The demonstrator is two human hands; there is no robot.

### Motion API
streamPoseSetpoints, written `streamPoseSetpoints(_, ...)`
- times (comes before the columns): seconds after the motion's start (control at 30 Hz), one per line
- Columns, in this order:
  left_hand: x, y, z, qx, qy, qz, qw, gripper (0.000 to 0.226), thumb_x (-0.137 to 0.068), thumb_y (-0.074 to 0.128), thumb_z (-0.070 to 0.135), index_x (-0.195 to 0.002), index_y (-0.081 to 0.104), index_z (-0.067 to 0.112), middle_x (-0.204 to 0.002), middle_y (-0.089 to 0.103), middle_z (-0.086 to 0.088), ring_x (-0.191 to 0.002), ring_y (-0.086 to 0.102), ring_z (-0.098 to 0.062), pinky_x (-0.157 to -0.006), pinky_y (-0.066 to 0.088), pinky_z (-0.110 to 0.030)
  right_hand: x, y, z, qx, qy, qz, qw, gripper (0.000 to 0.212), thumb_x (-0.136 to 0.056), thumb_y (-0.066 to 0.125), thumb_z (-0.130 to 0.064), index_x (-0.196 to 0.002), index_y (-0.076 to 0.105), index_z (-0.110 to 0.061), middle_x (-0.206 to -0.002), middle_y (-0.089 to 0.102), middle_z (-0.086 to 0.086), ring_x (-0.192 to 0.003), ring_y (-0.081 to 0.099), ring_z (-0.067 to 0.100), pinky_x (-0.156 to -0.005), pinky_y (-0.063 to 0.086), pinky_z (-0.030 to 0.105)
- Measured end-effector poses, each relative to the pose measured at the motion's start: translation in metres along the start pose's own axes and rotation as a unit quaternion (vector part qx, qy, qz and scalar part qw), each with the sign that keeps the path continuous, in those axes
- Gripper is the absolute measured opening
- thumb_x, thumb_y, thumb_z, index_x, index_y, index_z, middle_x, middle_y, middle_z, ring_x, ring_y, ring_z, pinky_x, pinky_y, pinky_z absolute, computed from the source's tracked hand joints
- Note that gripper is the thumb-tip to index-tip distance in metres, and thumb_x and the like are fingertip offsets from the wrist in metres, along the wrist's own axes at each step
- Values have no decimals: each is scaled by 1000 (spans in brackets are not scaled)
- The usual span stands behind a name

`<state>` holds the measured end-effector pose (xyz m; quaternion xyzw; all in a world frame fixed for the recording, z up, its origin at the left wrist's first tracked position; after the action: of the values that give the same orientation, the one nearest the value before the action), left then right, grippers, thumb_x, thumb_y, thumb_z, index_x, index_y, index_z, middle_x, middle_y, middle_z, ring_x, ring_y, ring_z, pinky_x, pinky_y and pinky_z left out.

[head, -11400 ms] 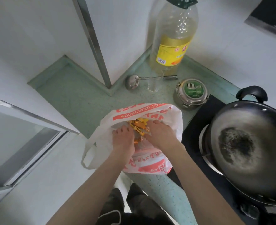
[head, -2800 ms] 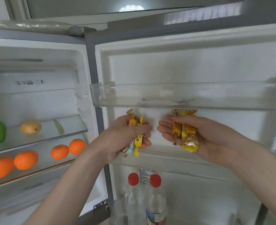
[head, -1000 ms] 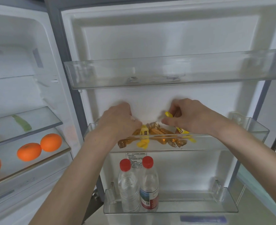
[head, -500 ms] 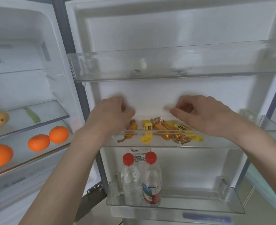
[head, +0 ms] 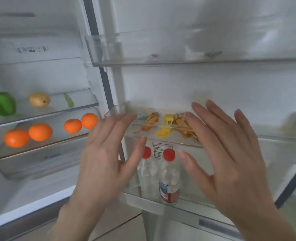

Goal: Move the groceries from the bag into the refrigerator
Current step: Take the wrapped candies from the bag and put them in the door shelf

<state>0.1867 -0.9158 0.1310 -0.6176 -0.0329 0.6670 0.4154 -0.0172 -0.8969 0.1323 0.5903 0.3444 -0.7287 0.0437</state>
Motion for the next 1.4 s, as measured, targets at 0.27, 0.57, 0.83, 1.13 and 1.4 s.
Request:
streamPoseSetpoints(0.27, 84, -11, 16, -122, -45, -40, 991, 52, -103, 52, 41, -146, 54, 12, -145, 57, -1, -136, 51, -24, -110, 42, -44, 63, 15, -52, -55, 48, -29, 997, 56, -106, 46, -44, -146, 54, -6, -156, 49, 8, -148, 43, 26, -121, 34, 50)
streamPoseSetpoints(0.57, 161, -46, 42, -198, -115, -54, 972, 55, -104, 42, 49, -144, 57, 14, -143, 60, -2, -140, 50, -27, -114, 41, -51, 98, -3, -67, -37, 60, -114, 991, 68, -106, 33, -58, -146, 55, -7, -150, 57, 10, -143, 50, 30, -120, 34, 49)
streamPoseSetpoints(0.83, 206, -46, 81, -201, -163, -56, 964, 52, -102, 44, 50, -139, 60, 16, -139, 62, -1, -130, 56, -29, -105, 44, -44, 129, -38, -50, 21, 29, -202, 979, 69, -101, 36, -63, -137, 62, -10, -139, 65, 10, -134, 57, 35, -116, 39, 53)
streamPoseSetpoints(1.13, 202, -30, 139, -210, -151, -73, 963, 50, -100, 47, 51, -134, 62, 16, -133, 65, -1, -127, 58, -28, -105, 44, -43, 150, -90, -7, 5, 58, -209, 976, 75, -101, 29, -70, -134, 63, -12, -134, 67, 8, -129, 60, 34, -112, 44, 52)
streamPoseSetpoints(1.4, 161, 15, 200, -214, -132, -50, 967, 47, -101, 48, 48, -133, 63, 16, -130, 65, -1, -119, 60, -28, -105, 48, -45, 155, -118, 72, -42, 80, -167, 982, 71, -102, 30, -68, -135, 63, -14, -130, 69, 4, -126, 61, 30, -106, 49, 49)
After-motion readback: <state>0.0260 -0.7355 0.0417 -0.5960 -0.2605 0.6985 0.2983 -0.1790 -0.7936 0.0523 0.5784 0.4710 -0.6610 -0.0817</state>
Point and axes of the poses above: each hand's wrist, its own x-axis away from the middle knuckle, its own y-axis out of the palm, z = x × y, the point moved 7 cm from there along -x, towards the middle knuckle
